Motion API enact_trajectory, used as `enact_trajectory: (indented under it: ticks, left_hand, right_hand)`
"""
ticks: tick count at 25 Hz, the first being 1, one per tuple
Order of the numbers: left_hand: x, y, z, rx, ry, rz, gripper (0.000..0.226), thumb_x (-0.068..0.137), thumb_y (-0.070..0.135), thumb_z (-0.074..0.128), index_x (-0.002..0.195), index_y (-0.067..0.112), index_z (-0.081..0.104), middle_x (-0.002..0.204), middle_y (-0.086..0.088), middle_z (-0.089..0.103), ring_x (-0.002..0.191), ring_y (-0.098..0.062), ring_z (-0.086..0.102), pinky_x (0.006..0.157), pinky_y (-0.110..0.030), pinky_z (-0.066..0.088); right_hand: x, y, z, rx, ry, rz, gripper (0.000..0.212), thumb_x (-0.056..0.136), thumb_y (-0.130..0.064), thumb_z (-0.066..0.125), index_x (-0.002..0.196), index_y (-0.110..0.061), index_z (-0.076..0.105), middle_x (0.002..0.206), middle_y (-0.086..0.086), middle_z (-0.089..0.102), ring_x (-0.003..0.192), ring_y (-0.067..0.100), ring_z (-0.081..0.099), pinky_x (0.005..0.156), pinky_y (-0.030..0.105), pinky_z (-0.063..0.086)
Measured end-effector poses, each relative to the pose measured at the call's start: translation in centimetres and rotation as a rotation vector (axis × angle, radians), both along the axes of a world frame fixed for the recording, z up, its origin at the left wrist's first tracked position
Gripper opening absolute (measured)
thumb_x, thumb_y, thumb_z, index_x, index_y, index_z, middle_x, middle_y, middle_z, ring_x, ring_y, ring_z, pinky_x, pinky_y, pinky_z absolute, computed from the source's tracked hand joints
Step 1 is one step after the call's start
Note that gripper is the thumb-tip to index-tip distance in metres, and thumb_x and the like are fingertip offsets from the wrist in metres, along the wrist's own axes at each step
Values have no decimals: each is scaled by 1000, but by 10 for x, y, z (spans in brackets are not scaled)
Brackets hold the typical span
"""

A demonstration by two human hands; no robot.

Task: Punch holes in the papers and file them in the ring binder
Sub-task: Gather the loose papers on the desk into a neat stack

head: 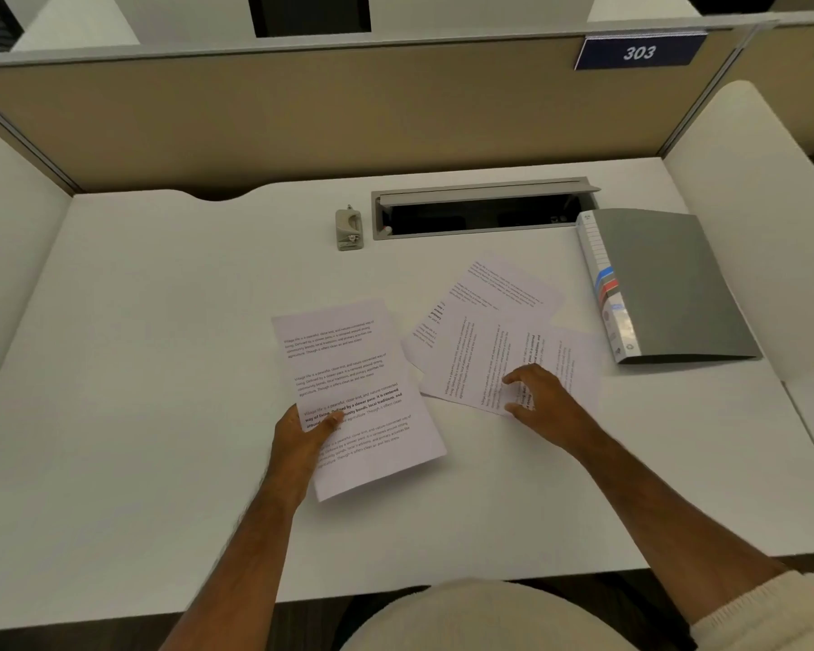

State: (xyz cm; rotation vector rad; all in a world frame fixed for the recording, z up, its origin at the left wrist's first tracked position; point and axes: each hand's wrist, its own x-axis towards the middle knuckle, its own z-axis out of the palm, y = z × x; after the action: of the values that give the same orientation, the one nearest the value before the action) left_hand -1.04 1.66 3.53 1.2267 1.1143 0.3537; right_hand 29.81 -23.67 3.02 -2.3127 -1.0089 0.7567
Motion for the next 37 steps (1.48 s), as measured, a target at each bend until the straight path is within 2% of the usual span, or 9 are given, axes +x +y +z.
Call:
enact_trajectory:
  ticks: [4, 8, 11, 15, 18, 21, 25, 29, 37]
  left_hand:
    - [-3, -6, -2, 0, -6, -9, 43, 86, 22, 83, 126, 19, 67, 118, 0, 77, 105, -26, 75, 90, -54, 61]
    - [-5, -12, -1, -1, -14, -17, 41, 88, 19, 81, 126, 19, 67, 119, 0, 77, 105, -26, 75, 91, -54, 60]
    - [-6, -14, -1, 5, -11, -14, 42, 87, 20, 82, 127, 19, 66, 119, -1, 76, 105, -26, 75, 91, -55, 60]
    - [-7, -17, 0, 11, -27, -12, 41, 88, 18, 81, 127, 19, 66, 120, -1, 76, 107, -26, 75, 92, -54, 60]
    - [-8, -20, 0, 13, -22, -6, 41, 88, 17, 80, 127, 19, 66, 119, 0, 76, 105, -25, 75, 91, -52, 61]
    - [-11, -22, -2, 15, -12, -2, 42, 88, 18, 80, 127, 19, 65, 119, 0, 76, 104, -25, 76, 90, -53, 61]
    - [-16, -23, -4, 24, 0, 5, 42, 88, 19, 80, 128, 20, 65, 119, 1, 76, 103, -24, 76, 89, -52, 61]
    - [-21, -24, -6, 35, 14, -2, 45, 87, 22, 81, 129, 25, 63, 122, 5, 75, 105, -20, 75, 89, -48, 62]
    - [-19, -28, -12, 15, 25, 17, 47, 89, 21, 80, 132, 21, 60, 125, 3, 73, 108, -19, 73, 90, -44, 62]
  right_hand:
    - [9, -44, -3, -90, -71, 66, 67, 71, -17, 82, 130, -20, 51, 139, 1, 48, 129, 23, 44, 109, 38, 42]
    - [13, -70, -13, -120, -55, 63, 87, 74, -25, 84, 146, -22, 38, 157, 1, 31, 142, 20, 31, 111, 36, 36]
    - [13, -73, -15, -76, -73, 57, 79, 80, -25, 82, 147, -21, 39, 155, 1, 37, 140, 19, 38, 109, 32, 38]
    - [12, -72, -14, -52, -149, 70, 70, 80, -25, 82, 141, -18, 49, 147, 3, 50, 130, 20, 51, 107, 36, 45]
    - [6, -73, -22, 107, -375, 88, 57, 76, -11, 84, 128, -6, 62, 129, 12, 65, 114, 29, 65, 96, 49, 56]
    - [0, -73, -21, 149, -472, 108, 48, 73, -9, 86, 117, -2, 67, 111, 12, 73, 97, 31, 72, 88, 41, 57]
    - [-3, -65, -11, 37, -379, 4, 27, 85, -20, 77, 109, -12, 67, 106, 8, 73, 92, 26, 70, 78, 30, 54]
    - [-20, -46, -2, 91, -199, -132, 18, 89, -19, 71, 106, -15, 67, 108, 4, 71, 97, 20, 67, 83, 27, 51]
    - [-84, 19, 12, 153, -39, -15, 14, 89, -25, 69, 101, -17, 66, 96, -3, 70, 86, 15, 65, 78, 32, 54]
